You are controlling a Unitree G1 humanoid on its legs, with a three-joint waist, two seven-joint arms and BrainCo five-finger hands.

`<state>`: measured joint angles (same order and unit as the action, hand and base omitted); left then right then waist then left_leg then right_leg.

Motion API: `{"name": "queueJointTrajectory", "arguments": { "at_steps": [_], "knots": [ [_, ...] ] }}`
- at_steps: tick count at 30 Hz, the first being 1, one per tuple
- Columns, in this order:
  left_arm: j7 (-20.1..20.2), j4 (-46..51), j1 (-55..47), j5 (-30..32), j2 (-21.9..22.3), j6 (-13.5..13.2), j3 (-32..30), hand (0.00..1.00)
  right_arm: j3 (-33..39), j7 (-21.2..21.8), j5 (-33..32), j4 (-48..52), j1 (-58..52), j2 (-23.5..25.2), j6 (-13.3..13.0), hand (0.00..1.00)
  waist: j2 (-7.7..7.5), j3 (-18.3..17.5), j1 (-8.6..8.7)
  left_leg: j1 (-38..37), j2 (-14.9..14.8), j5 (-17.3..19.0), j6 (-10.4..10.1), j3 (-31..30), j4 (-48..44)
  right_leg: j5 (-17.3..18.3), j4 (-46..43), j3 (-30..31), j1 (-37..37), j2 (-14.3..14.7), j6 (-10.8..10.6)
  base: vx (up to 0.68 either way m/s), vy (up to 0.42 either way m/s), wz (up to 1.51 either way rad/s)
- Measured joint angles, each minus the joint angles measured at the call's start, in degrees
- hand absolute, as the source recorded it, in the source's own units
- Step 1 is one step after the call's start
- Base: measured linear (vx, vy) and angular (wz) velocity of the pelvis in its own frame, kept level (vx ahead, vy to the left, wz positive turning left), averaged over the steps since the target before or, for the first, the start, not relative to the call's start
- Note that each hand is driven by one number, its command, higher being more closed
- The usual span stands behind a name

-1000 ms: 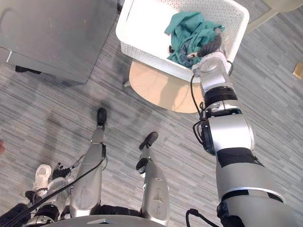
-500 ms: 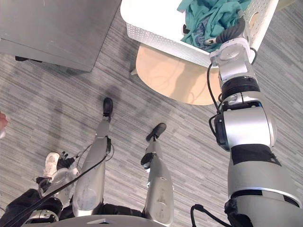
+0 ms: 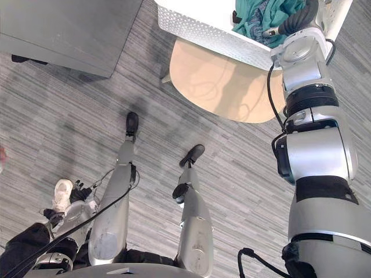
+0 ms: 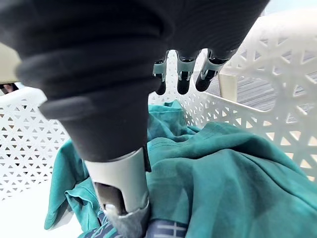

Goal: Pick up the laundry basket with both hands and put the clothes into the washing machine.

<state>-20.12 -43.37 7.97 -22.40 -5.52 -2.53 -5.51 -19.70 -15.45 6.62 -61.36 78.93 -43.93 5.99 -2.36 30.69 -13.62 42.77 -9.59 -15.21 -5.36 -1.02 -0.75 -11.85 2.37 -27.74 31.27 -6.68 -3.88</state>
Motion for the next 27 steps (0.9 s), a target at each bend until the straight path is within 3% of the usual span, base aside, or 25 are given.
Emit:
{"name": "queueJointTrajectory", "arguments": {
  "at_steps": [6, 10, 15, 21, 27],
  "knots": [
    [-0.3, 0.0, 0.1, 0.0, 0.0, 0.1, -0.3, 0.0, -2.3, 0.8, 0.5, 3.5, -3.7, 0.5, -0.7, 0.0, -0.08, 0.0, -0.18, -0.2, -0.8, 0.1, -0.1, -0.3, -1.3, -1.0, 0.7, 0.1, -1.0, 1.0, 0.2, 0.01, -0.002, -0.02],
    [1.0, 0.0, 0.1, 0.2, 0.0, 0.5, -1.3, 0.0, -6.1, 6.0, 0.5, 4.7, -8.0, 3.8, -1.0, 0.0, -0.42, -0.2, 0.44, -2.0, -1.4, 0.7, -0.3, -0.4, -2.3, -0.9, 0.6, 0.2, -3.3, 1.7, 0.4, 0.0, 0.0, 0.0],
    [2.1, 0.1, 0.1, 0.7, -0.2, 1.3, -2.2, 0.0, -6.3, 8.5, 0.5, 4.5, -10.3, 5.8, -1.1, 0.0, -0.64, -0.4, 1.15, -2.8, -1.6, 0.7, -0.3, -0.3, -2.5, -0.7, -0.1, 0.2, -4.0, 1.7, 0.7, 0.0, 0.029, 0.01],
    [2.7, -1.1, -0.2, 0.8, -1.4, 2.1, -3.5, 0.0, -5.8, 11.2, 0.5, 3.1, -16.0, 12.0, -0.6, 0.0, -3.39, -2.8, 1.99, -5.3, -2.0, 0.7, -0.4, 0.6, -1.6, -0.2, -0.8, 0.7, -5.3, 1.7, 1.0, 0.0, 0.02, -0.02],
    [3.2, -2.0, -0.2, 0.7, -1.4, 2.3, -4.0, 0.0, -4.2, 11.5, 0.6, 1.6, -17.0, 13.1, 0.2, 0.0, -3.83, -3.2, 2.67, -8.1, -1.7, -2.0, -0.1, 1.3, 3.0, 0.4, -1.8, 0.9, -5.4, 1.1, 0.9, 0.0, 0.0, 0.0]
  ]
}}
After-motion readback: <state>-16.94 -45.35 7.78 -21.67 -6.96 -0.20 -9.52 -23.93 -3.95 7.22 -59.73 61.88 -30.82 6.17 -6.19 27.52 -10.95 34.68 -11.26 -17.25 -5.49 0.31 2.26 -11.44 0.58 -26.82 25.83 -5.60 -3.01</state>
